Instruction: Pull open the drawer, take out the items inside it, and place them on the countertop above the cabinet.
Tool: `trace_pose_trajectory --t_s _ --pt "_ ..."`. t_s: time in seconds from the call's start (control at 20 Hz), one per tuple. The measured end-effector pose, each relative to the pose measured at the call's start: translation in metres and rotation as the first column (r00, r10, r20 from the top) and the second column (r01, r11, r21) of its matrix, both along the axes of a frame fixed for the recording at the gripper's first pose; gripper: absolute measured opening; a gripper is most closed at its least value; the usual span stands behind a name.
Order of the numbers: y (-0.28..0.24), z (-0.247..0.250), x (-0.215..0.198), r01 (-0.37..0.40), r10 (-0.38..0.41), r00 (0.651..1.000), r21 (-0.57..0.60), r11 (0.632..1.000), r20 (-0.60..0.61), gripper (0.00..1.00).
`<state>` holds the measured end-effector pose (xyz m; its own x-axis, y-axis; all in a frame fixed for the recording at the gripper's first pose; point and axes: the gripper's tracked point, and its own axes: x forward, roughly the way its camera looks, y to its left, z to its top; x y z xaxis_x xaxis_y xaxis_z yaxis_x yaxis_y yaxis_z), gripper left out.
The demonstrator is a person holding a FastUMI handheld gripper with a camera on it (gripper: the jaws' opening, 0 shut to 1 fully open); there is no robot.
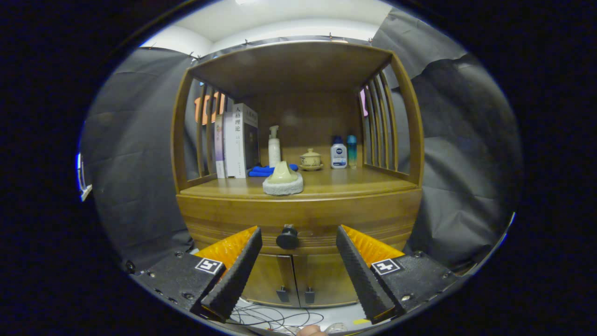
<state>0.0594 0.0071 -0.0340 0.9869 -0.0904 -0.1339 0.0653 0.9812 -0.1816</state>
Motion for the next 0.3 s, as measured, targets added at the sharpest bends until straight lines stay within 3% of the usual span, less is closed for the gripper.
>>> trace_pose_trajectory --t_s 0.3 --pt "0.004 0.006 -0.06 0.001 0.001 0.999 -0.026 1.0 0.054 1.0"
